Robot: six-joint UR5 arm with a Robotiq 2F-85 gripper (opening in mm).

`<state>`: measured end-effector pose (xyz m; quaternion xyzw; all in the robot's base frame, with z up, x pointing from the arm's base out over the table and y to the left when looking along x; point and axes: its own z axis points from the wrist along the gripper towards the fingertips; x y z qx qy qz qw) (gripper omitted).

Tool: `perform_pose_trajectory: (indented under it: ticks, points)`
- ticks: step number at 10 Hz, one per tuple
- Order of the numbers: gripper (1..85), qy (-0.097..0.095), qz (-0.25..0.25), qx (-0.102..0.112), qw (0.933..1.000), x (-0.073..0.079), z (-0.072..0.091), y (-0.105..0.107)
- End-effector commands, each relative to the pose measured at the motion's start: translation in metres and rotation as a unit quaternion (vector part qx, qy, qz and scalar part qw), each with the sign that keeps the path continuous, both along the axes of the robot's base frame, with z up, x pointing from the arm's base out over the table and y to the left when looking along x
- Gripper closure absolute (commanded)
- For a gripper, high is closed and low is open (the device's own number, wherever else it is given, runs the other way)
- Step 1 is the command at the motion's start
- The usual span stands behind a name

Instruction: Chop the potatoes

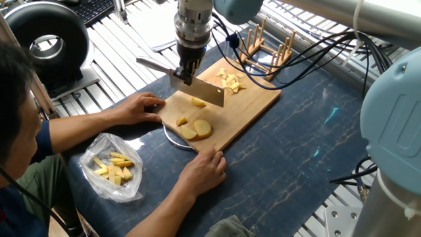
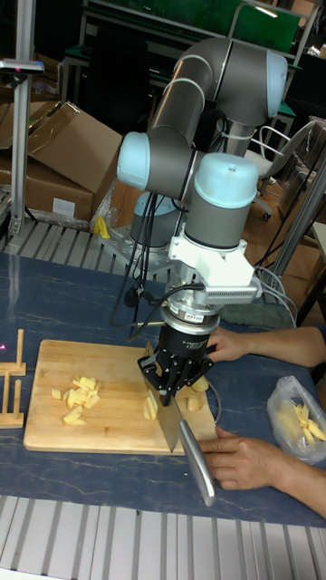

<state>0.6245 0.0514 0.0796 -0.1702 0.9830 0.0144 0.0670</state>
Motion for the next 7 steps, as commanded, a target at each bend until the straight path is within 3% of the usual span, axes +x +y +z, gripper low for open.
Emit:
perform_pose_trajectory:
  ticks: [1, 7]
  points:
    - [84.7, -0.001, -0.004, 0.006, 1.0000, 0.0007, 0.0001, 0.0020]
    - [84.7, -0.003, -0.004, 0.019, 0.9998, 0.0000, -0.0035, 0.0030]
